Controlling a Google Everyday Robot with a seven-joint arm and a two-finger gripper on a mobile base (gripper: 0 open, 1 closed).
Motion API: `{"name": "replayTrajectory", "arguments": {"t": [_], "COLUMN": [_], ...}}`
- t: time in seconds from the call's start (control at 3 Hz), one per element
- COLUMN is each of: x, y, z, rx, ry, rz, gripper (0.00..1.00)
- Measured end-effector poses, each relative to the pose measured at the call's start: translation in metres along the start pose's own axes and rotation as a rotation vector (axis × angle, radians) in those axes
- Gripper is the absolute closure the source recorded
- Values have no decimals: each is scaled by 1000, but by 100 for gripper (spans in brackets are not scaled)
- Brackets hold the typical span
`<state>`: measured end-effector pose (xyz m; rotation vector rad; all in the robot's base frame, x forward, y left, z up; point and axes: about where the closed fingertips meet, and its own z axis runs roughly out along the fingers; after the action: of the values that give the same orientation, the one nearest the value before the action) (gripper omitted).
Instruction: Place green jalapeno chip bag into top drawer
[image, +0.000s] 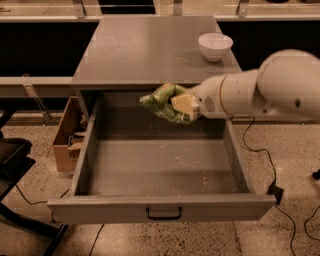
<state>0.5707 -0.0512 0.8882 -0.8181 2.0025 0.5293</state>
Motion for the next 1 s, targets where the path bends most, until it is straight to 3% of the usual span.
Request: {"name": "replayTrajectory", "arguments": {"t": [0.67, 1.0], "x": [92, 107], "y": [-29, -31], "z": [69, 81], "rx": [-97, -112], "ry": [-93, -89], "rz": [187, 214], "gripper": [100, 84]}}
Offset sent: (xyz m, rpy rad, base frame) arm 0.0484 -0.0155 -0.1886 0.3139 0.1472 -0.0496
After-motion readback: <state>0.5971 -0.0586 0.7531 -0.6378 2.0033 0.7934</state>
